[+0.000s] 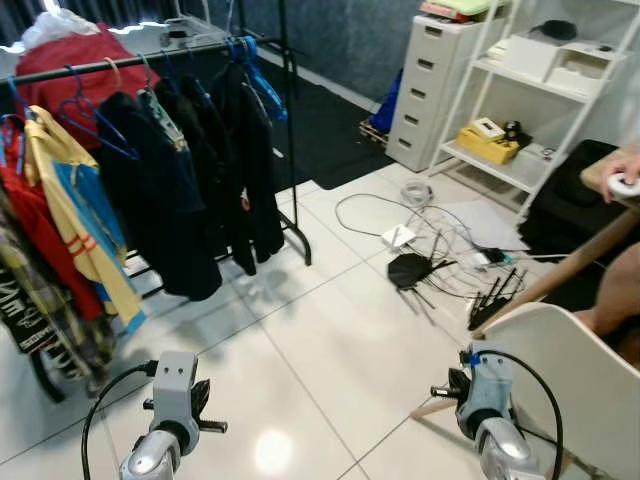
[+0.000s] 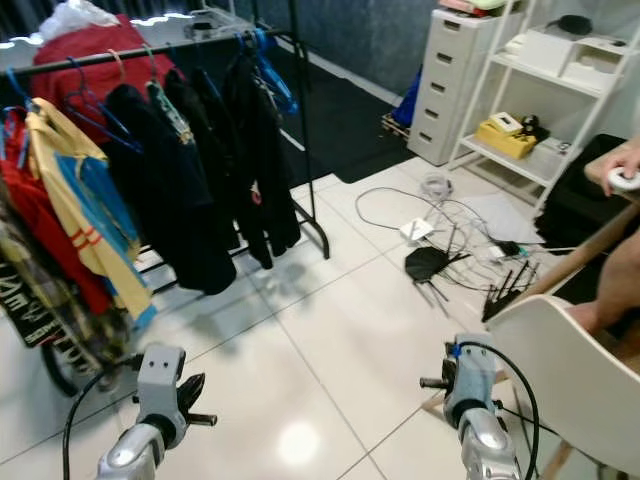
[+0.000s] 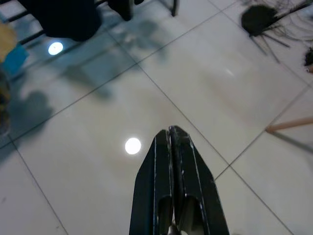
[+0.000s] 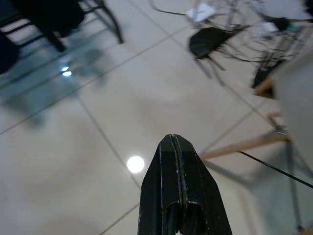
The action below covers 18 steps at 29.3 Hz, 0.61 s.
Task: Hang hanger
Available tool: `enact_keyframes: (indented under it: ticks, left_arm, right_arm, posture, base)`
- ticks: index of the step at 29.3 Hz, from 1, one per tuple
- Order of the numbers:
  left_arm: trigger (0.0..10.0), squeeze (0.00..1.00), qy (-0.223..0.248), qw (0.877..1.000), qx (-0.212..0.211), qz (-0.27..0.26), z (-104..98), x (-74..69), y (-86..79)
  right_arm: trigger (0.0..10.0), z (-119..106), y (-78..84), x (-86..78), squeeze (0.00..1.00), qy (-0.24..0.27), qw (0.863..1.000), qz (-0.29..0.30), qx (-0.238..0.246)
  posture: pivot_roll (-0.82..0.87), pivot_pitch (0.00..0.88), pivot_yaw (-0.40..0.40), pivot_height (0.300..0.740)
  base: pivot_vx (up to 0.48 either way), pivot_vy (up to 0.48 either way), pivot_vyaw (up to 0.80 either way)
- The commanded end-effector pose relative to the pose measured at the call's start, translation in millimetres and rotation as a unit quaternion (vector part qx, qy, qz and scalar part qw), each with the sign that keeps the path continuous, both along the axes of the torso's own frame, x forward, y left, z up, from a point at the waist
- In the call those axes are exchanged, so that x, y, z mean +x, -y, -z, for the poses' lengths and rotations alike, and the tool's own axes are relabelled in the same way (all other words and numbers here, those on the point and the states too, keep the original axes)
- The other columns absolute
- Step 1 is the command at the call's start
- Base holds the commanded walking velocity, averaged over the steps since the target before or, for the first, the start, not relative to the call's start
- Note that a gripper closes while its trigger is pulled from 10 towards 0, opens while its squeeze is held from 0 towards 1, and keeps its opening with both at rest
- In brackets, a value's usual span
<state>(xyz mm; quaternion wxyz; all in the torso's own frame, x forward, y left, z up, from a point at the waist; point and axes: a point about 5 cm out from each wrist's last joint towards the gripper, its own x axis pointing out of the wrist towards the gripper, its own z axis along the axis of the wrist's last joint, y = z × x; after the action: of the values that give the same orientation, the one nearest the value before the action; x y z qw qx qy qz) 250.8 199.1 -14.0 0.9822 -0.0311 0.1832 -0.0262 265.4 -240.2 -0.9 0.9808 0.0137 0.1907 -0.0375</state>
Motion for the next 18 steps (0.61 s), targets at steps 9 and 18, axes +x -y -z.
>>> enact_keyframes:
  ticks: [9, 18]
  left_arm:
    - [10.0, 0.0, -0.007, 1.0, -0.013, -0.005, 1.3, -1.9, -4.0]
    - [10.0, 0.0, -0.013, 1.0, -0.023, -0.013, -0.2, 2.8, -7.2]
  right_arm:
    - [10.0, -1.7, -2.4, 1.5, 0.0, 0.005, 1.0, -0.009, 0.012]
    - [10.0, -3.8, -4.3, 4.6, 0.0, 0.007, 1.0, -0.016, 0.017]
  posture:
    - [-0.03, 0.093, -0.027, 0.74]
    - [-0.03, 0.09, -0.025, 0.74]
  base:
    - [0.0, 0.0, 0.8]
    - [0.0, 0.0, 0.8]
